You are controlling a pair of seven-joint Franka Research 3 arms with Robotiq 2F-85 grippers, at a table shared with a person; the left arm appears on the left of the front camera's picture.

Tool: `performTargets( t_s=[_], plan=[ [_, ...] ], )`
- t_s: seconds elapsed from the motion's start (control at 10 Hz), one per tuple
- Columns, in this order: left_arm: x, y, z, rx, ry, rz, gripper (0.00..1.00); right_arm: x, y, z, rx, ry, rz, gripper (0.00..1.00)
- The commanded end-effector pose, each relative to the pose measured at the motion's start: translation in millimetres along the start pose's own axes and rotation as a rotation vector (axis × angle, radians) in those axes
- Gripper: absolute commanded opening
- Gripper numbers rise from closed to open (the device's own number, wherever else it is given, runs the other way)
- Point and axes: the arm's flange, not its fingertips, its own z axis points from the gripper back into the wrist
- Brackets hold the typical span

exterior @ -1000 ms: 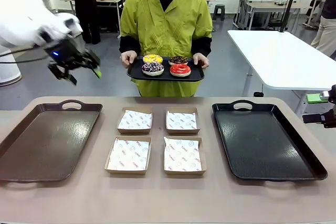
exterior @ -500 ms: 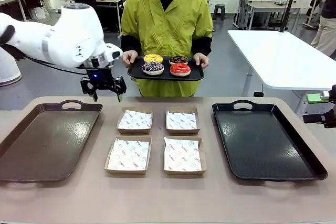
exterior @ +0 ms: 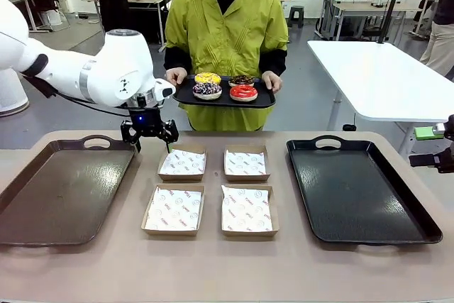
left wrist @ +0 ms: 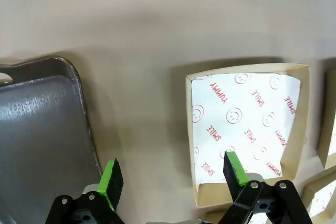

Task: Individually package the donuts and arrange them on the tray.
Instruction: Pick up one Paper togo box.

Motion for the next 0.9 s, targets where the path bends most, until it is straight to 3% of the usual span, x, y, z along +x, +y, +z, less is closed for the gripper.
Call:
performTargets(
  t_s=[0.0,0.4,0.7,0.8],
  plan=[
    [6.6,-2.2,-5.1,-0.050,0.007,-0.024,1.00,0.1,-0.4,0.2,0.003,0.000,0.001,1.00],
    [5.1,-4.5,-18.7,-0.053,0.022,-0.050,0.97,0.1,-0.4,0.2,0.003,0.000,0.001,1.00],
    [10.8,-3.3,-23.8,-0.078,0.027,-0.073,0.18,0.1,-0.4,0.2,0.003,0.000,0.001,1.00],
    [12.1,-6.0,-23.4,-0.096,0.027,-0.080,0.00,0.1,-0.4,0.2,0.003,0.000,0.001,1.00]
  ],
)
